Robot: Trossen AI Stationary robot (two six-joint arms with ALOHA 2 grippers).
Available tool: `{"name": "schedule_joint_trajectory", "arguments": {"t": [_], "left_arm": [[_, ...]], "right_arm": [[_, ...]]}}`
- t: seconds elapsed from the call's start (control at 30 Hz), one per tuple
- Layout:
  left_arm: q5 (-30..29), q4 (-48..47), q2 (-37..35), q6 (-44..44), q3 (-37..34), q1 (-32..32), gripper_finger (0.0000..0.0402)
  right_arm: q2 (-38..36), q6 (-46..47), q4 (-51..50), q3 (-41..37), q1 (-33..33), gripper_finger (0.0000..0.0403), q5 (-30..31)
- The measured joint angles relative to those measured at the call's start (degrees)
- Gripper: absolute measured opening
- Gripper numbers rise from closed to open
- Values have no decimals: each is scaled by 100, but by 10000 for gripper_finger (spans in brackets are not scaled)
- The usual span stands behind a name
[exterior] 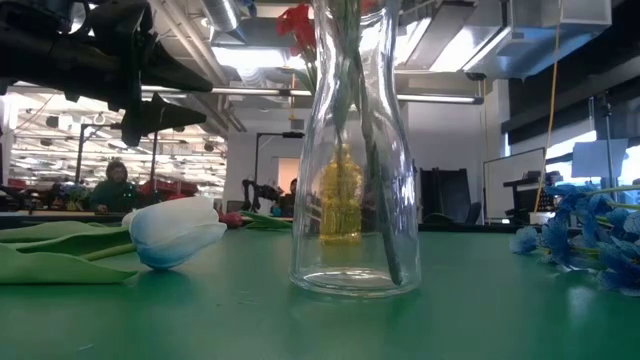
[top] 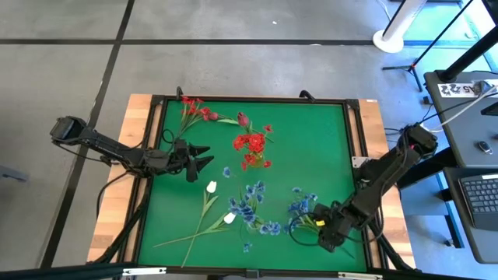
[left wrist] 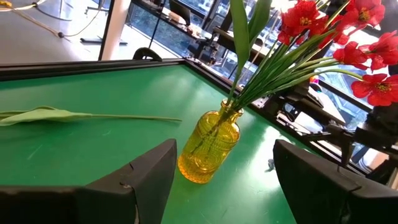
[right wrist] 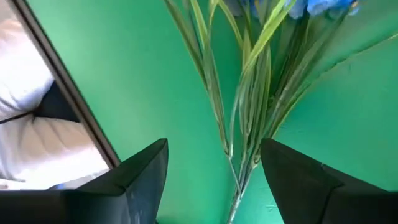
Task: Sort flowers into vase by color
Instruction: Put the blue flowers into the transparent vase
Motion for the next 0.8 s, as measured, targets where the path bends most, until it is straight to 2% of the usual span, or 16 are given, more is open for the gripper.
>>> {"name": "schedule_joint_trajectory", "arguments": {"t": [0.13,0.3,0.5,0.6,0.8], "left_arm": [[-4,-2,0,0,0,0,261],[-2,-4,0,-4,0,0,261],[-2,-24,0,-32,0,-1,261],[0,-31,0,-33,0,-2,261],[0,-35,0,-39,0,-2,261]], "right_arm": [[262,142,-78,0,93,254,-8],[731,182,-87,0,104,254,-424],[1201,118,-166,37,101,251,-413],[1313,172,-344,42,99,233,-313],[1309,229,-408,17,101,166,-202]]}}
